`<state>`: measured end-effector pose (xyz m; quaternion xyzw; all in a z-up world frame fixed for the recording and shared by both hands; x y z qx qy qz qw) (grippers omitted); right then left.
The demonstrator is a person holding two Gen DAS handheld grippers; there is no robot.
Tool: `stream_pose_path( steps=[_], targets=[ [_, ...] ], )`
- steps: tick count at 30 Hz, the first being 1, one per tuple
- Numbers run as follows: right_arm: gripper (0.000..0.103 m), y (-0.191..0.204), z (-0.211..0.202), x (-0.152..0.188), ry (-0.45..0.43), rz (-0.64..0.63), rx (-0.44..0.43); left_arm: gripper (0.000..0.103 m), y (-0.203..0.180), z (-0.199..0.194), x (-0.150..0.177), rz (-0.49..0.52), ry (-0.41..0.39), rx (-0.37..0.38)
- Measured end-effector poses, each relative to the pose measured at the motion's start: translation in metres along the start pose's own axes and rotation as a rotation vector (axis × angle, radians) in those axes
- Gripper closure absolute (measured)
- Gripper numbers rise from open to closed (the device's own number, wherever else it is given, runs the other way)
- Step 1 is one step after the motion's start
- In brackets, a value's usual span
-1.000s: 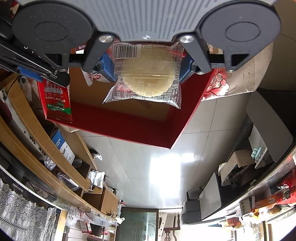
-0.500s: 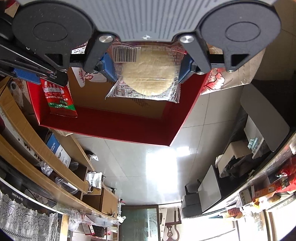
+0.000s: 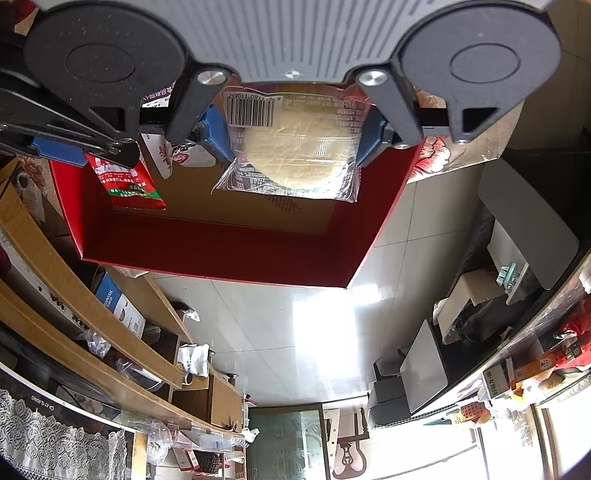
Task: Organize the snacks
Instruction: 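Carry the round bread and red packet over the red box with both tools, then open both tools to release the bread and red packet into the box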
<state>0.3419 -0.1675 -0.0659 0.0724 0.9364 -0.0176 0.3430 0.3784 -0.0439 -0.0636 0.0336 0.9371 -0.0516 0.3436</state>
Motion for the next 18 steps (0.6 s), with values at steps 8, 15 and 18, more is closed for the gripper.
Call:
stream_pose_path(
  steps=[8, 15, 18],
  targets=[
    [0.047, -0.005, 0.000, 0.000, 0.000, 0.015, 0.012, 0.031, -0.001, 0.000, -0.001, -0.006, 0.000, 0.011],
    [0.045, -0.011, -0.001, -0.002, -0.008, 0.036, 0.019, 0.029, -0.003, -0.002, -0.003, -0.018, -0.004, 0.035],
    [0.045, -0.011, -0.002, -0.003, -0.009, 0.039, 0.015, 0.027, 0.000, -0.004, -0.004, -0.023, -0.009, 0.033]
  ],
)
Point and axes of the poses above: each gripper's, at about its wrist camera, not at the fingertips, and z roughly the way its jaws point, y to its left, x to its underside, the point moved 10 cm from there along z, roughly the way its jaws point, and after that the axes turned 10 degrees about x, right-handed, at the moved point
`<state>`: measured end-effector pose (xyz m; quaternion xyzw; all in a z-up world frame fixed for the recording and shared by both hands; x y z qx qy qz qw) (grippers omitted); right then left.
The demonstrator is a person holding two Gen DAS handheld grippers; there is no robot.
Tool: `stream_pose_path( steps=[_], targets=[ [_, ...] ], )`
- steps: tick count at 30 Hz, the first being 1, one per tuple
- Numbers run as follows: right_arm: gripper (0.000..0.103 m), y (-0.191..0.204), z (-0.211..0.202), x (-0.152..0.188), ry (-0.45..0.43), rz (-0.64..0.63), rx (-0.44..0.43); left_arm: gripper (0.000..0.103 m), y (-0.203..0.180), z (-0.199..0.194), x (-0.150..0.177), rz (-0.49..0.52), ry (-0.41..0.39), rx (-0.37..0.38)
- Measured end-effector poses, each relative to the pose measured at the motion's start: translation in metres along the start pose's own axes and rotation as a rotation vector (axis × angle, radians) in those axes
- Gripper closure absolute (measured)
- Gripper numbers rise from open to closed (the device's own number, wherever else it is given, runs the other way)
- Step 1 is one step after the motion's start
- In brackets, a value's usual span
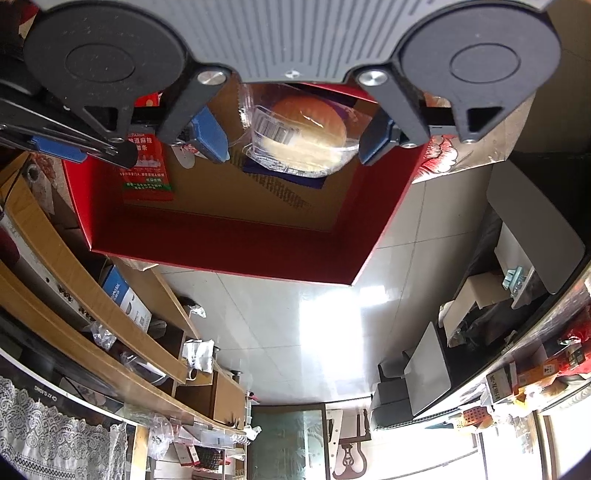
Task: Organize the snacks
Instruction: 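Open both tools to release the bread and red packet into the box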
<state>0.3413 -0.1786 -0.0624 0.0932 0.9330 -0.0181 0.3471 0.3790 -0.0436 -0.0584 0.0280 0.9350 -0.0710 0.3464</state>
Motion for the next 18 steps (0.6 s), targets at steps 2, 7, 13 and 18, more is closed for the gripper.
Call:
stream_pose_path(
  steps=[2, 7, 13, 18],
  targets=[
    [0.044, 0.001, -0.002, -0.001, -0.005, 0.000, -0.005, 0.026, 0.002, -0.003, -0.001, -0.004, -0.006, -0.005],
    [0.042, 0.004, -0.009, -0.004, -0.023, -0.016, -0.001, 0.026, 0.005, -0.010, -0.001, -0.019, -0.009, -0.003],
    [0.040, 0.001, -0.022, -0.004, -0.044, -0.038, 0.025, 0.024, 0.002, -0.022, 0.004, -0.013, -0.009, 0.000],
    [0.039, -0.002, -0.036, 0.001, -0.054, -0.050, 0.045, 0.024, 0.002, -0.035, 0.011, -0.017, -0.009, 0.003]
  ],
)
Point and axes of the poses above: each gripper's, at about its wrist camera, not at the fingertips, and z roughly the way its jaws point, y to its left, x to its underside, the point moved 10 cm from there along z, roughly the way its jaws point, and after that the axes turned 10 degrees about x, right-handed, at the moved point
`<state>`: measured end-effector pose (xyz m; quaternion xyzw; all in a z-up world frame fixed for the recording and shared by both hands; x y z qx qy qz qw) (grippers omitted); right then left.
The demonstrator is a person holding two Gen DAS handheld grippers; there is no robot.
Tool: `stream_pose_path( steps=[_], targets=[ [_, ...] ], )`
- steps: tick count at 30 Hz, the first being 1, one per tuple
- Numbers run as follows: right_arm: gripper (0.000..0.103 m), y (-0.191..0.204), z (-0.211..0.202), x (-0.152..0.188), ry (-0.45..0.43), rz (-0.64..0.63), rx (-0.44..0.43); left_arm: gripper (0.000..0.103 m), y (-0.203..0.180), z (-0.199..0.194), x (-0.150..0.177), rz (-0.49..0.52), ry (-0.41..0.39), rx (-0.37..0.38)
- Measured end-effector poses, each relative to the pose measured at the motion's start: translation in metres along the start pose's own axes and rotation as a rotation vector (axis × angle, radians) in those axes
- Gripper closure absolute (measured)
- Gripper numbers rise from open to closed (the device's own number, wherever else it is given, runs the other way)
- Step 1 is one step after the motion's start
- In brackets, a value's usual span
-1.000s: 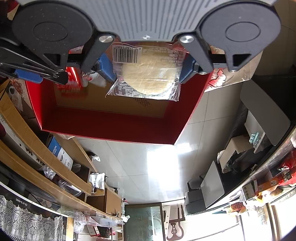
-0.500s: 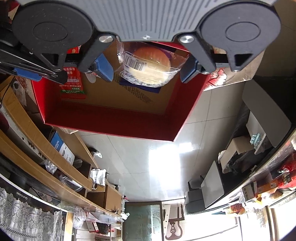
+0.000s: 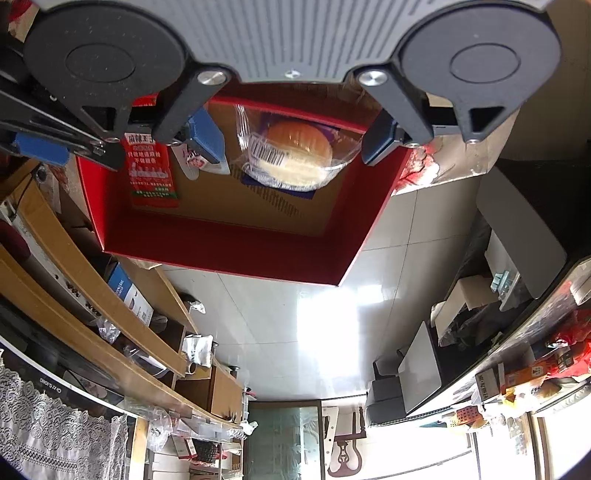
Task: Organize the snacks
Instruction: 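Open both tools to release the bread and red packet into the box, then move both tools back toward the remaining snacks on the table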
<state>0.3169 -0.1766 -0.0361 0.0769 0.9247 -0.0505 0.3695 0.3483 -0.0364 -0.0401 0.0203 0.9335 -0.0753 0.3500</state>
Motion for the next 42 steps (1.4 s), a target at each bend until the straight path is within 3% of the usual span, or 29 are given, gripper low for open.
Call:
stream_pose_path(
  steps=[24, 35, 42],
  targets=[
    [0.035, -0.012, -0.047, 0.053, 0.045, -0.008, -0.004, 0.024, -0.008, -0.048, 0.050, 0.018, 0.027, 0.054],
    [0.035, -0.019, -0.055, 0.091, 0.135, -0.017, -0.014, 0.024, -0.008, -0.051, 0.091, -0.008, 0.112, 0.094],
    [0.030, -0.028, -0.055, 0.102, 0.161, -0.046, 0.005, 0.023, -0.011, -0.045, 0.115, -0.050, 0.184, 0.126]
  ],
)
Point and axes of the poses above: each gripper's, at about its wrist camera, not at the fingertips, and z roughly the way its jaws point, y to its left, x to its underside, the point moved 10 cm from there along z, roughly the way its jaws point, and after that the axes turned 10 degrees about x, right-handed, at the moved point
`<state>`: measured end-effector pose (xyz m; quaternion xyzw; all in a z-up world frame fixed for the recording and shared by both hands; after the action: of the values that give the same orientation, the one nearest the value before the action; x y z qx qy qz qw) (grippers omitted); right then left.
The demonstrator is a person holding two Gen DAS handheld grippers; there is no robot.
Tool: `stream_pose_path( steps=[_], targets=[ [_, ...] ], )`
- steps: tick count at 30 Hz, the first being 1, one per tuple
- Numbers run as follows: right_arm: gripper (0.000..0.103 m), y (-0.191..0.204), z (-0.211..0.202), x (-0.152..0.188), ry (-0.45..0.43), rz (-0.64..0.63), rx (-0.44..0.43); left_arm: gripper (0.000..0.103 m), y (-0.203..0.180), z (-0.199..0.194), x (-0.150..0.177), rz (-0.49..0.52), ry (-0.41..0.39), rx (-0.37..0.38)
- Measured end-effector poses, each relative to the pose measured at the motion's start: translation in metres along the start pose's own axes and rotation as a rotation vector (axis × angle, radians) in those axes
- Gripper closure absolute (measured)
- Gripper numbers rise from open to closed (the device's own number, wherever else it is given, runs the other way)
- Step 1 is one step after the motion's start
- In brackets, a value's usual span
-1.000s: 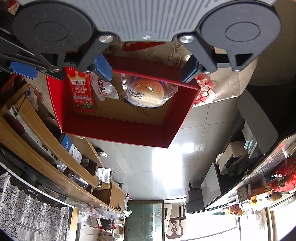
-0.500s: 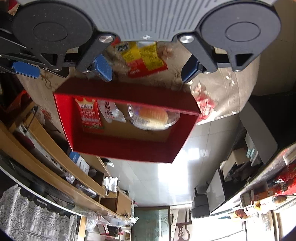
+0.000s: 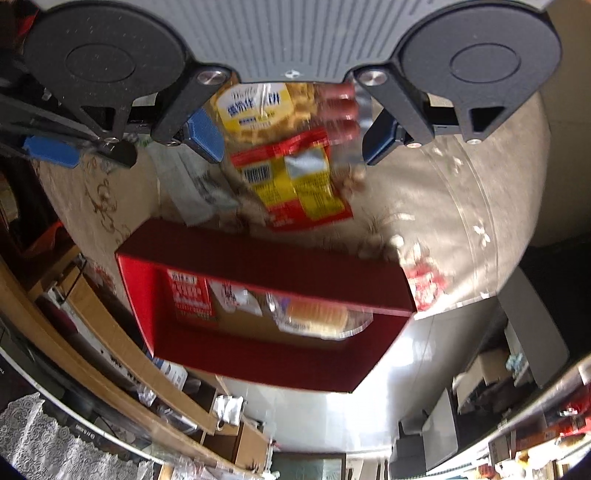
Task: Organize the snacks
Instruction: 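Move both tools back toward the remaining snacks on the table, then grasp the long silver pouch with the right tool while the left tool approaches the yellow pastry bag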
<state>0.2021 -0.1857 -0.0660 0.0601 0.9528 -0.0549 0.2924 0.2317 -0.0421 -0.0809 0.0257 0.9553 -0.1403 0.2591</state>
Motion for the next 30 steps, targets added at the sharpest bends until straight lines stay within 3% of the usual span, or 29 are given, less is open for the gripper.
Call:
stream_pose_path(
  steps=[11, 16, 21, 27, 30],
  targets=[
    [0.029, -0.014, 0.002, 0.002, 0.009, -0.001, 0.002, 0.020, -0.016, 0.033, 0.025, 0.000, 0.100, 0.013],
    [0.028, -0.018, 0.001, 0.000, 0.010, 0.007, -0.005, 0.011, -0.023, 0.045, 0.030, 0.074, 0.105, -0.043],
    [0.027, -0.018, 0.001, 0.000, 0.015, 0.006, -0.022, 0.010, -0.025, 0.044, 0.035, 0.105, 0.107, -0.055],
    [0.027, -0.013, 0.000, 0.004, 0.024, -0.032, -0.033, 0.016, -0.023, 0.029, 0.056, 0.121, 0.118, -0.022],
    [0.027, -0.012, 0.001, 0.007, 0.030, -0.052, -0.034, 0.025, -0.020, 0.019, 0.066, 0.118, 0.122, 0.000]
  ],
)
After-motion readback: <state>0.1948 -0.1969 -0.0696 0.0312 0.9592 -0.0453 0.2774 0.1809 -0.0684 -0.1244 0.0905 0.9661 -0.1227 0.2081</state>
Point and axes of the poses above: each gripper's, at about its wrist camera, not at the fingertips, and z roughly the way its jaws point, y to its left, x to its underside, the point moved 10 cm from there along z, roughly the way its jaws point, and after that the axes turned 10 degrees about x, right-handed, at the moved point
